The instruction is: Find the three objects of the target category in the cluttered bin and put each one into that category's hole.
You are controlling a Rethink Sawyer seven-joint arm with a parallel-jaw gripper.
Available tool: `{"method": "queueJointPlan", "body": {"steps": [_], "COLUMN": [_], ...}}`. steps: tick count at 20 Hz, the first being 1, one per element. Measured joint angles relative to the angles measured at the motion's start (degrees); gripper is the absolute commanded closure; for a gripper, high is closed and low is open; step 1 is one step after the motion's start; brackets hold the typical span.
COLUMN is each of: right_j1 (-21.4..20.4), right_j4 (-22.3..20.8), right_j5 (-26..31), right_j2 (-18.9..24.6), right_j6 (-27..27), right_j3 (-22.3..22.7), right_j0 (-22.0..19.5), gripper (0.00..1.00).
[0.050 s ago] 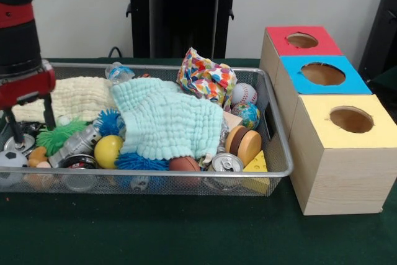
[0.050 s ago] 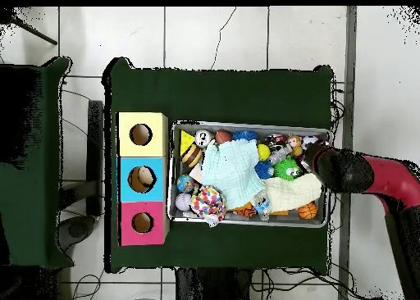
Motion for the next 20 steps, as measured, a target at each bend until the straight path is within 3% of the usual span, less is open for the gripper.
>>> {"method": "queueJointPlan", "body": {"steps": [7, 20], "right_j1": [-0.7, 2.5], "right_j4": [-3.7, -5.5], "right_j5": [-0.3, -2.5], "right_j2": [-0.2, -0.3], "right_j6": [0.0, 0.0], "right_j3": [0.9, 2.2], "right_j0": [-2.1, 0.5], "gripper": [0.0, 0.0]}}
